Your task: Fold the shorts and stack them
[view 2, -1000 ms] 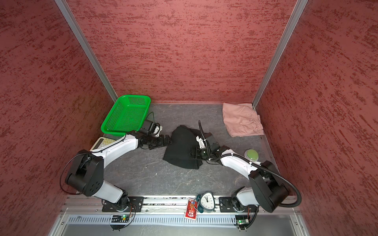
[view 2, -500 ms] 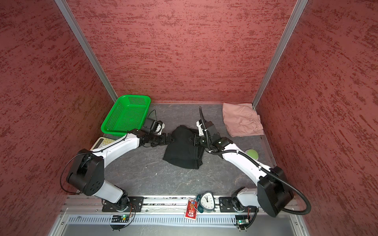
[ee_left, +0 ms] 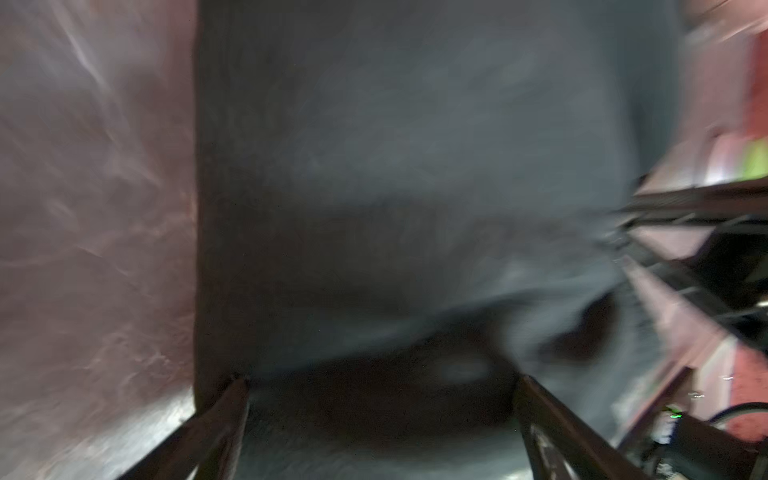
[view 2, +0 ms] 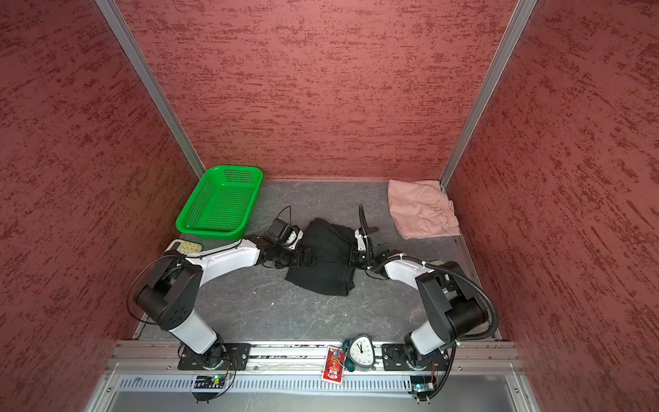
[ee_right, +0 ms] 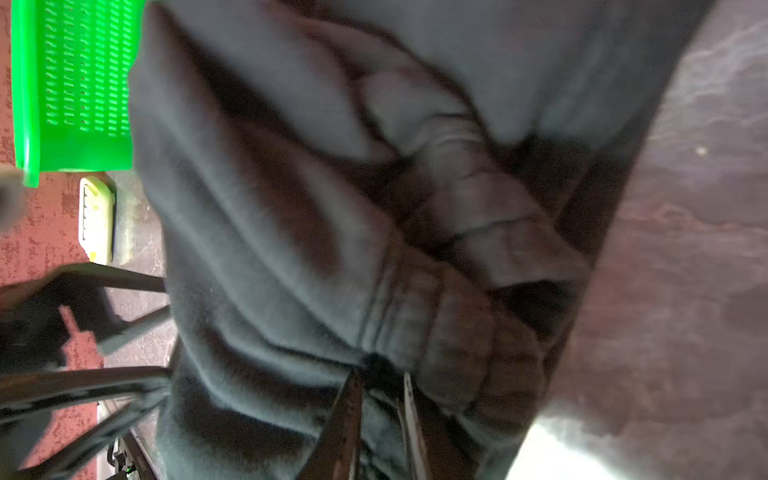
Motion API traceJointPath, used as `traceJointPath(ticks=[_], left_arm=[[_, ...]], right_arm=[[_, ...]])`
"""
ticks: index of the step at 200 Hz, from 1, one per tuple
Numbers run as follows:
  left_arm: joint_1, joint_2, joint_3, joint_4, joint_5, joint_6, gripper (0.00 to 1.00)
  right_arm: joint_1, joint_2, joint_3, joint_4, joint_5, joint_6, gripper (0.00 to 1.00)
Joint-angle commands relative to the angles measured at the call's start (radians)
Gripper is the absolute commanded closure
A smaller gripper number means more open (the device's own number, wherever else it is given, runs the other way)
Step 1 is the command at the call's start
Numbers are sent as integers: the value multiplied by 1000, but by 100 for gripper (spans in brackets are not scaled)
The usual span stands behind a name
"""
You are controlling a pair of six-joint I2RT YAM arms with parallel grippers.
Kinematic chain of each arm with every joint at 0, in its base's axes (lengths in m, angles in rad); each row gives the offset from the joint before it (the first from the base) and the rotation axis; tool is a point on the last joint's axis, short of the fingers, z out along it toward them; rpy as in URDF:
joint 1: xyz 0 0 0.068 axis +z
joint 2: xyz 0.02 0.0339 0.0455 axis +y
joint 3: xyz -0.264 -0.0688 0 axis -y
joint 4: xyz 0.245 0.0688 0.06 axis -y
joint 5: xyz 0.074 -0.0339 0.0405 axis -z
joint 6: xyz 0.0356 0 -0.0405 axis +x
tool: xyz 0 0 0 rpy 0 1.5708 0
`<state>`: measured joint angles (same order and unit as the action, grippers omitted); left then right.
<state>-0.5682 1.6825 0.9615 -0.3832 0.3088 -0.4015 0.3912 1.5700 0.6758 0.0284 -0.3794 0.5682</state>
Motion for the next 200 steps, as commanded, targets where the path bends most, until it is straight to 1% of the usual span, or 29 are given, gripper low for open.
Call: traceJointPath(ticks=[1, 19, 34, 50, 61, 71, 82, 101, 122, 133, 163, 200], left_arm=[[-11, 19, -36, -70, -37, 39, 1], [-10, 2, -56, -65, -36, 39, 1], [-1, -23, -40, -74, -31, 41, 1], [2, -69, 10, -99, -32, 48, 1], [3, -105, 48, -123, -43, 57, 1], [6, -139, 77, -138, -52, 64, 1], [17, -172, 98, -150, -62, 69, 1], [57, -203, 116, -151, -48, 89, 1], [94, -182, 121, -138, -36, 111, 1], [105, -161, 119, -136, -30, 120, 1], [114, -127, 91, -91, -2, 125, 1], [114, -82, 45, -26, 28, 115, 1]], right_arm=[[-32, 52, -49, 39, 16, -11, 77], [-38, 49, -54, 49, 11, -13, 73], [-38, 18, -37, 45, -7, -20, 69], [-40, -53, -11, 15, -20, -25, 57], [-41, -110, 5, -25, -13, -26, 45], [-41, -183, 20, -72, -3, -27, 36], [-41, -227, 23, -114, 3, -25, 30], [-45, -289, -3, -167, 4, -1, 19], [-50, -341, -61, -176, -11, 33, 10], [-52, -359, -91, -167, -18, 47, 2], [-58, -340, -153, -67, -64, 80, 1], [-58, -238, -185, 89, -122, 83, 1]])
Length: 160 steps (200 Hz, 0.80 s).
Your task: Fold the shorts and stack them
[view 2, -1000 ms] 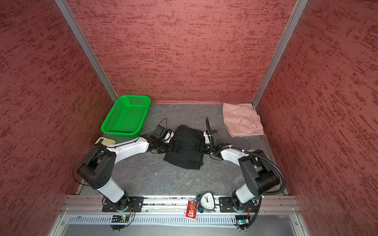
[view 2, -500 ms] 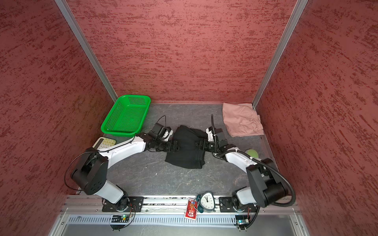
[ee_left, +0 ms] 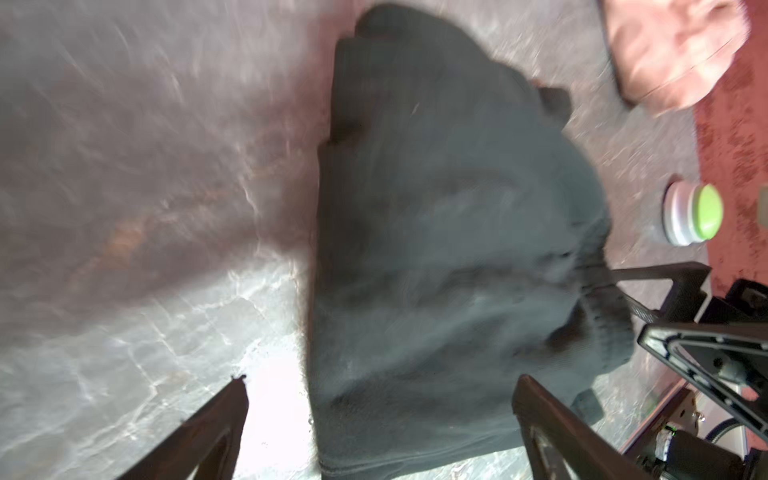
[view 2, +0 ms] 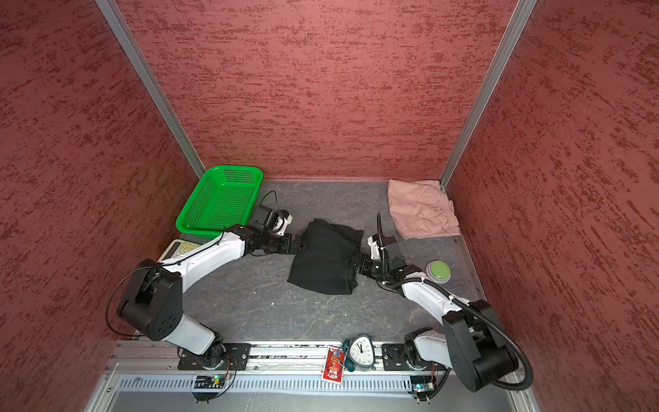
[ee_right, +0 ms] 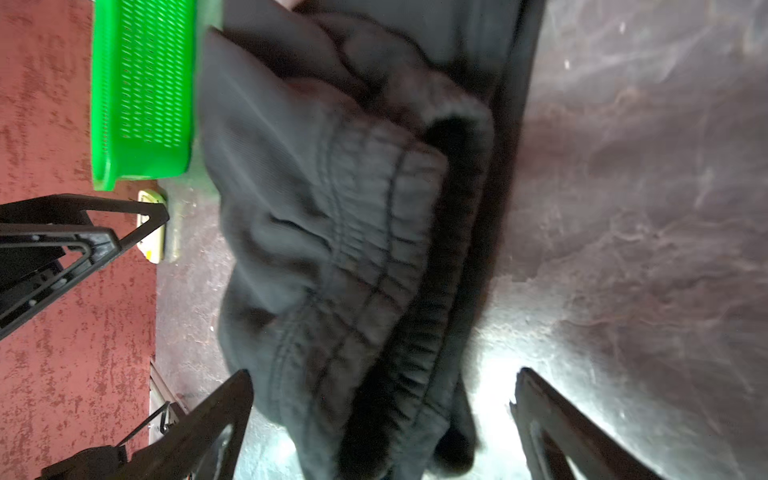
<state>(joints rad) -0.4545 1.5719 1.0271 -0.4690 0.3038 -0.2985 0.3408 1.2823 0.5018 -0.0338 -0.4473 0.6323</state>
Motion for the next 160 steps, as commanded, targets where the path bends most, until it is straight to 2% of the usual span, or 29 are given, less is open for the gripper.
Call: traceJointPath(ticks=[1, 35, 86, 110, 132, 151, 160], left_arm=[[0, 29, -22, 61, 33, 12, 1], [-1, 49, -66, 106, 45, 3, 1], [-21, 74, -102, 141, 52, -13, 1], [-26, 82, -107, 148, 50, -18, 1], [-30, 80, -120, 173, 54, -34, 1], [-43, 81, -129, 198, 59, -56, 1], [-55, 80, -130, 204, 59, -61, 1]], right_arm=[[-8, 52, -11, 156, -56, 19, 1], [-13, 156, -6, 277, -100, 28, 1], [-34, 326, -2, 339, -115, 23, 1], [-33, 401, -7, 443, -158, 64, 1], [-31, 446, -10, 507, -172, 93, 10], [-25, 483, -10, 581, -184, 129, 27], [-24, 498, -4, 612, -185, 146, 38]])
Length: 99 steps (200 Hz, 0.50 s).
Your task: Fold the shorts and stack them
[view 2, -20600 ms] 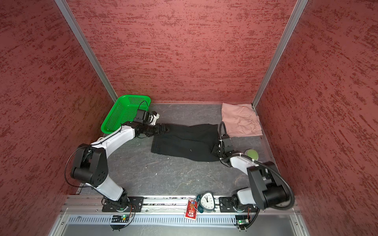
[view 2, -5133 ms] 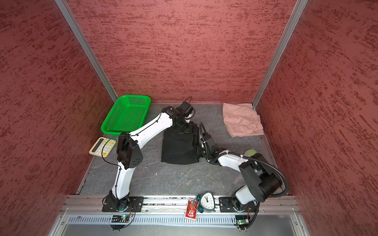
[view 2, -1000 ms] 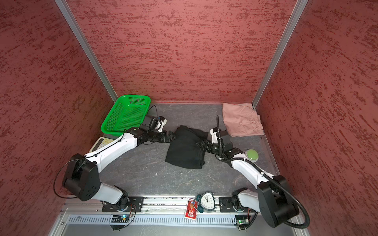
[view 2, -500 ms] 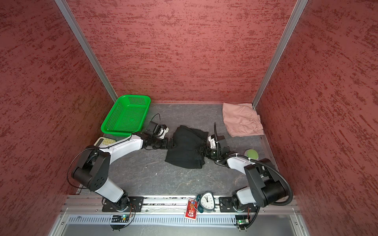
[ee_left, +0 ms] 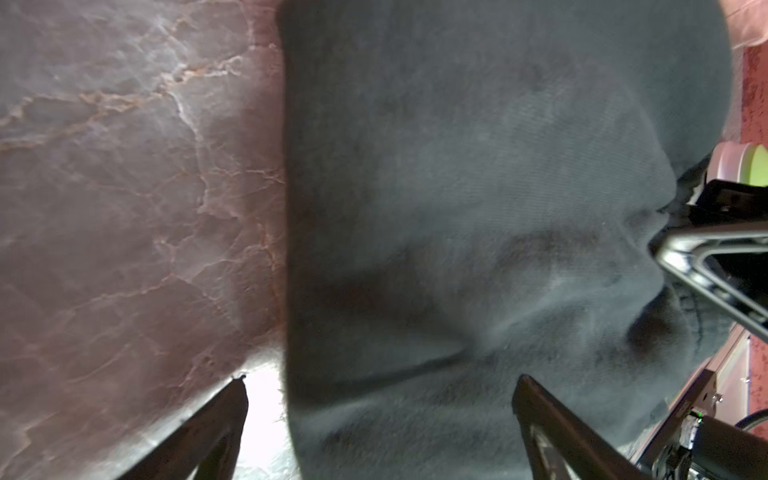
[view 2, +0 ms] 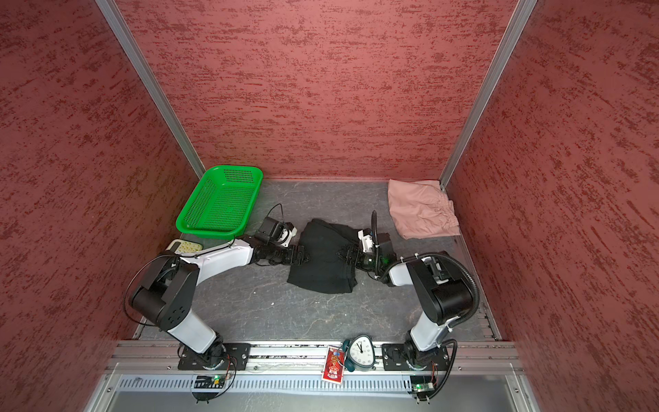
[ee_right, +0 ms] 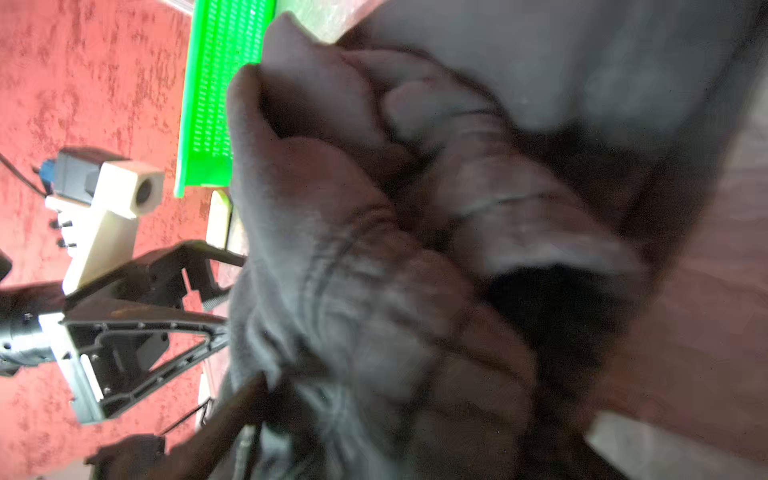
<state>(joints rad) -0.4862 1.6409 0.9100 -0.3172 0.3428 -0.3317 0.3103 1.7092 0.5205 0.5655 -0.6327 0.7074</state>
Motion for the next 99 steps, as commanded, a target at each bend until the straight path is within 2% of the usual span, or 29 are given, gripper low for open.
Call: traceJointPath(ticks=[1, 11, 20, 36, 57, 99], left_arm=[[-25, 11, -13, 52, 20, -28, 1], [-37, 8, -13, 54, 11, -35, 1], [-44, 5, -13, 55, 10, -39, 1], [-48, -10, -12, 45, 7, -45, 1], [-43, -54, -8, 1, -29, -38, 1], [26, -176, -10, -79, -59, -43, 1]], right_arm=[[6, 73, -22, 17, 0, 73, 39], [8, 87, -13, 52, 0, 92, 52], [8, 98, 1, 75, 0, 108, 72], [7, 116, 32, 118, -17, 135, 100], [7, 107, 97, 94, -29, 130, 100], [-12, 33, 257, -116, -15, 44, 100]])
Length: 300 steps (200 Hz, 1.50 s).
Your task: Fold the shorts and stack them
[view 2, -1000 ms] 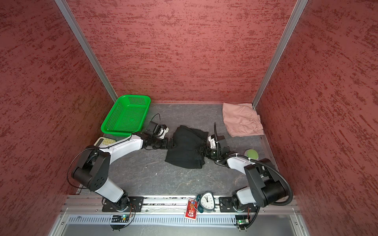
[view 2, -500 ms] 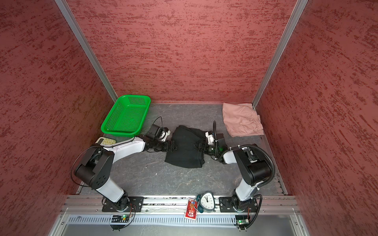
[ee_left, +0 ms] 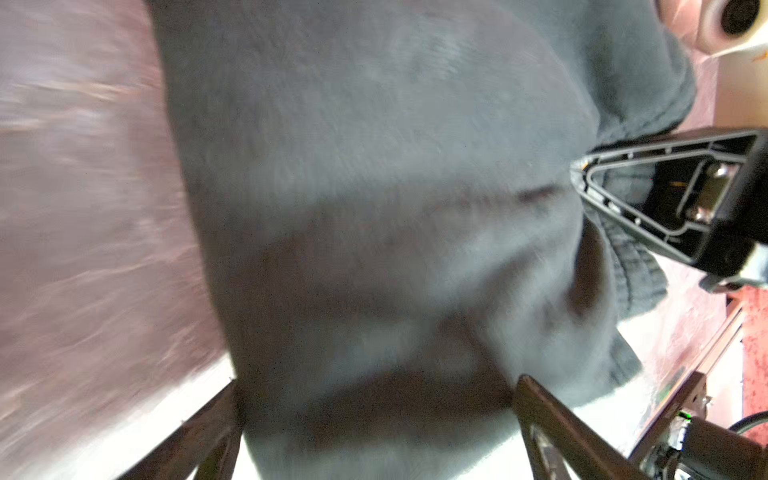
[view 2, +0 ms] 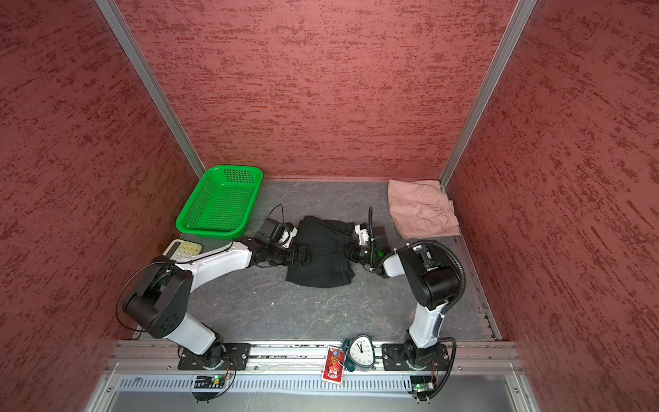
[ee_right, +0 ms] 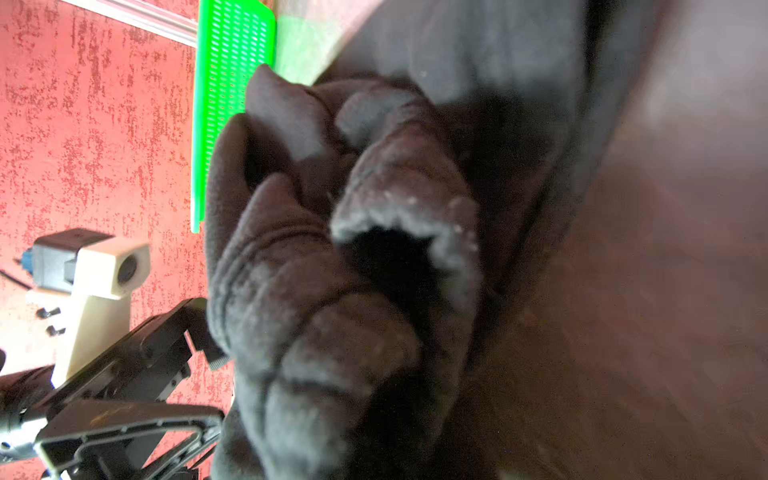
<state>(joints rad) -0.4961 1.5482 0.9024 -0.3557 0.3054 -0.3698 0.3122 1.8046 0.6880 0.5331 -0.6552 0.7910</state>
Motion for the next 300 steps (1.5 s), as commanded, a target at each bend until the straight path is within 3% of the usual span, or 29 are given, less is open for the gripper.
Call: traceJointPath(ticks=[1, 64, 129, 201, 232, 261, 286, 300], left_arm=[[37, -86, -4, -40, -22, -5, 1], [101, -199, -49, -97, -48, 15, 1], [114, -230, -60, -109, -52, 10, 1], [125, -241, -63, -121, -62, 17, 1], [129, -252, -55, -130, -66, 17, 1], [143, -279, -26, -167, -49, 35, 1], [166, -300, 14, -222, -52, 68, 1], [186, -317, 29, -249, -43, 82, 1]], right_arm=[[-14, -64, 94, -87, 6, -41, 100], [-180, -143, 404, -506, -46, -238, 100], [-366, -184, 669, -617, -77, -269, 100], [-380, -177, 791, -604, -110, -221, 100], [-292, -202, 679, -587, -113, -224, 100], [-244, -261, 454, -366, -163, -57, 100], [-118, -275, 359, -340, -160, -16, 100], [-68, -283, 291, -238, -187, 72, 100]])
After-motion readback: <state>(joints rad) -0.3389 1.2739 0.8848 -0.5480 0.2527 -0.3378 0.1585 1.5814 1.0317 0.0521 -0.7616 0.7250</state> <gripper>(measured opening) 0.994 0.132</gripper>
